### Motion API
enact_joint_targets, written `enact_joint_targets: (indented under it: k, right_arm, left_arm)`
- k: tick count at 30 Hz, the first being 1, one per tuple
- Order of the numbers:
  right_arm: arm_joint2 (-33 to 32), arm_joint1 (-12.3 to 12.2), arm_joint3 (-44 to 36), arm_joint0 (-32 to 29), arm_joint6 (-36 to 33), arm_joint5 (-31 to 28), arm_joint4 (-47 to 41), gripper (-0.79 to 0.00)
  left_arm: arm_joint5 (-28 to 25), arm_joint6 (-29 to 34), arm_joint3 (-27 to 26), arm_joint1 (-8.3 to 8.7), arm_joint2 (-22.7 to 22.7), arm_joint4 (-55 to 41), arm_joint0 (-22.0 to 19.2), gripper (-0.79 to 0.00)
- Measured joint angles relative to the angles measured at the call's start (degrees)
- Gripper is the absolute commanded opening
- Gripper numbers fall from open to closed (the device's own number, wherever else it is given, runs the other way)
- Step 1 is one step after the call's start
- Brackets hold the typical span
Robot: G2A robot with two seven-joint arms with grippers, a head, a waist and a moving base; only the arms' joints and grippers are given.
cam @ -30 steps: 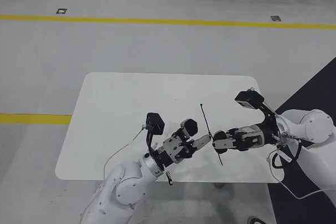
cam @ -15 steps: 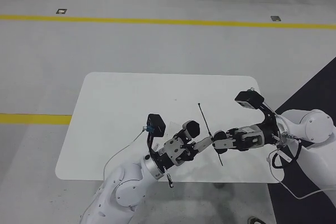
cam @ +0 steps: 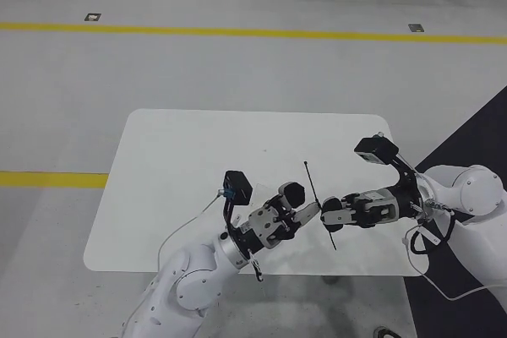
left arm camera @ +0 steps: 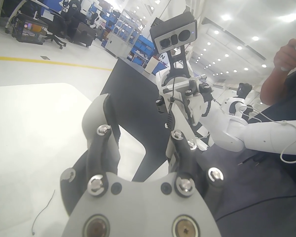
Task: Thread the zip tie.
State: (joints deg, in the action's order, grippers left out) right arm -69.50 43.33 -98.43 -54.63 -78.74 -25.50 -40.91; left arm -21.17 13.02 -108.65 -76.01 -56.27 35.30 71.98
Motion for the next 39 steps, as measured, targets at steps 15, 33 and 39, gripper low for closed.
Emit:
enact_joint_targets:
  k: [15,33,39]
  right_arm:
    - [0.0,0.0,0.0,0.0,0.0,0.0,0.0,-0.785]
    - [0.0,0.0,0.0,0.0,0.0,0.0,0.0,-0.785]
    - [0.0,0.0,0.0,0.0,0.0,0.0,0.0,-0.785]
  left_arm:
    - [-0.6,-0.1,-1.1,0.06,-0.1,0.3,0.6,-0.496]
    - [-1.2,-0.6,-1.0,-0.15,0.9,-0.1,0.2,-0.526]
    - [-1.3,-1.1,-0.9,-0.19,0.8,0.0,0.3,-0.588]
